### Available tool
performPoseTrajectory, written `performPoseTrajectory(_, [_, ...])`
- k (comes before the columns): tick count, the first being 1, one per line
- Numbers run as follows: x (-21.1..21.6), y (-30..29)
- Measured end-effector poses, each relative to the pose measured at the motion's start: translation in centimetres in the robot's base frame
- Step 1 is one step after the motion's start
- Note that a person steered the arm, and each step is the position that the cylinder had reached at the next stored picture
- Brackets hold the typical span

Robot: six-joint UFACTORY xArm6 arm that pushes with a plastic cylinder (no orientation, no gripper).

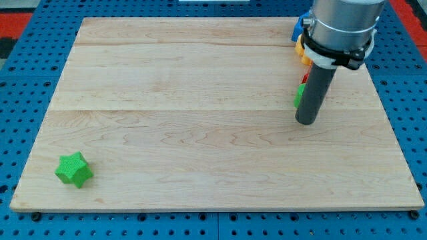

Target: Move your hand to the left of the green star

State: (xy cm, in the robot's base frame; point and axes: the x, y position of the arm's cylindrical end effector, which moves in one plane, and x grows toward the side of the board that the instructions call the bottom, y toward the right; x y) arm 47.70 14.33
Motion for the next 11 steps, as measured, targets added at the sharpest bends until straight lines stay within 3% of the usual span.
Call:
performPoseTrajectory(1, [0.6, -7.2])
performPoseTrajectory(3, [-4.1, -30.5])
performPoseTrajectory(4, [-3.9, -42.8])
performPoseTrajectory(6, [-1.7, -44.8])
performPoseTrajectory(9, [8.5, -44.8])
performPoseTrajectory(10, [9.2, -41.1])
performPoseTrajectory(11, [9.0, -31.7])
